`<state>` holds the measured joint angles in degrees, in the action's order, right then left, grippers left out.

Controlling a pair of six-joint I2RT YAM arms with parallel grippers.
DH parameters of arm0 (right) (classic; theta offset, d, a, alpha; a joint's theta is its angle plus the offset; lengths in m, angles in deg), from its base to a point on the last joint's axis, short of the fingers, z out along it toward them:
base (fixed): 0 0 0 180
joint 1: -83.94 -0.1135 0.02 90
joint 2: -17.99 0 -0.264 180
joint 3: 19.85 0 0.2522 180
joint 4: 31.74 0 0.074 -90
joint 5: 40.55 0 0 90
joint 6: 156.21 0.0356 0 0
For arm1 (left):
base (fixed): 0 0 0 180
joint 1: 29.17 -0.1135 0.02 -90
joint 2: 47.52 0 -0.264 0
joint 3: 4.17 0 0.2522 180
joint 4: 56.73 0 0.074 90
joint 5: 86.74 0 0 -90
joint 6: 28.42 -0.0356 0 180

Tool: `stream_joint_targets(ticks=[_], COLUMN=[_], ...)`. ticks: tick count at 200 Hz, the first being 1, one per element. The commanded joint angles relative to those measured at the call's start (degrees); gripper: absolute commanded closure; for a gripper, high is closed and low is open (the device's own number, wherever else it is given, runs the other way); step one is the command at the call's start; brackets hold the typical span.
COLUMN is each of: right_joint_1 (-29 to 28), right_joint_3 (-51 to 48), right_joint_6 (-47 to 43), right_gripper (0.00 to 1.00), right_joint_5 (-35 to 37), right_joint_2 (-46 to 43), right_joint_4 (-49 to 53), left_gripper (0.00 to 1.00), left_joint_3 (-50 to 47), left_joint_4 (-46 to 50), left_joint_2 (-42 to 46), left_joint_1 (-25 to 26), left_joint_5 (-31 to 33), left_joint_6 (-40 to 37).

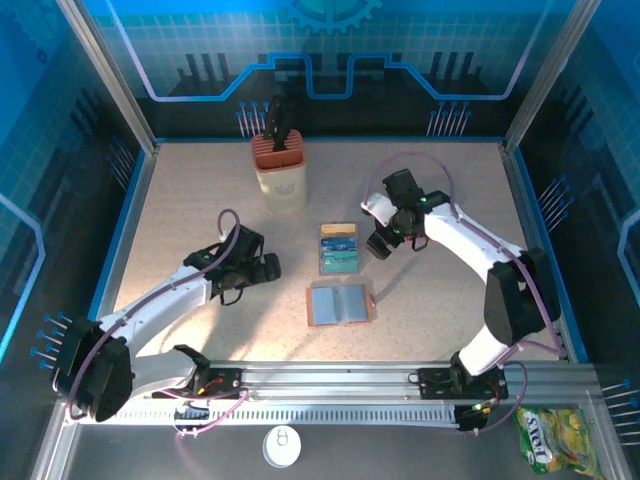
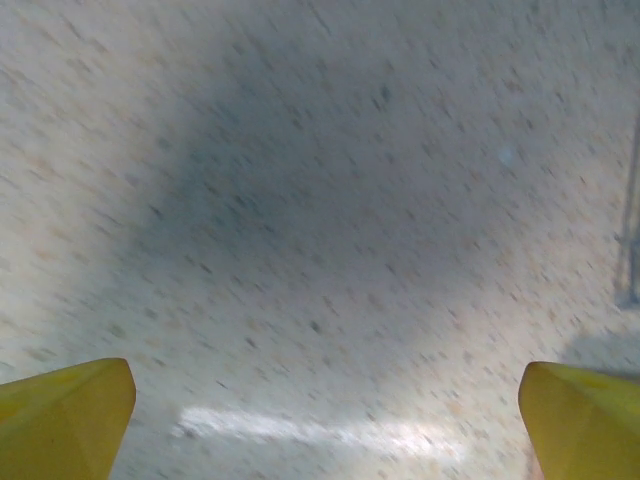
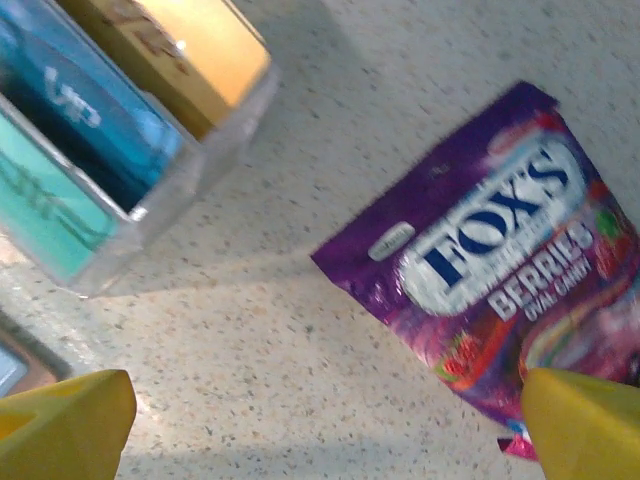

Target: Take the credit cards out of the card holder

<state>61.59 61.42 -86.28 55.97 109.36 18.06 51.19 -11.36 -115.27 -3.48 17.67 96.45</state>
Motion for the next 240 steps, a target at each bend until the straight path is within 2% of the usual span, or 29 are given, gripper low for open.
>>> stream_joint_targets(ticks=[1,36,77,120,153,208,240], right_joint_1=[2.6,7.2,11.2,13.5,16.0,19.1,19.7], right_joint_3=[-6.4,-20.0,-30.1,-40.1,-44.2,-45.7,-47.6], right_joint_6=[7.0,13.2,16.6,17.6,19.3,22.2,22.7], right_gripper=[0.0,0.0,0.0,0.0,0.0,0.0,0.0], right_joint_5=[2.2,4.5,6.3,10.7,8.3,3.4,2.5], right_joint_2=[-4.9,-10.8,-13.5,-15.1,-15.1,-10.1,-8.0], right_joint_4=[-10.8,-25.7,-40.4,-59.7,-72.4,-83.0,-87.9], left_gripper=[0.01,0.01,0.01,0.01,0.01,0.01,0.01], left_joint_3=[0.7,-2.0,-7.0,-16.8,-20.5,-22.3,-18.9], left_joint_4=[-0.1,-5.6,-16.1,-39.7,-52.7,-72.7,-74.1], left_joint_2=[2.0,4.6,7.6,9.4,5.9,-7.1,-12.3], left_joint_1=[-2.4,-3.6,-7.2,-11.0,-16.5,-23.3,-25.0], left_joint_5=[9.5,23.9,30.1,27.7,20.4,12.5,8.5], left_joint_6=[-7.1,-12.8,-19.4,-29.5,-27.6,-26.6,-27.7])
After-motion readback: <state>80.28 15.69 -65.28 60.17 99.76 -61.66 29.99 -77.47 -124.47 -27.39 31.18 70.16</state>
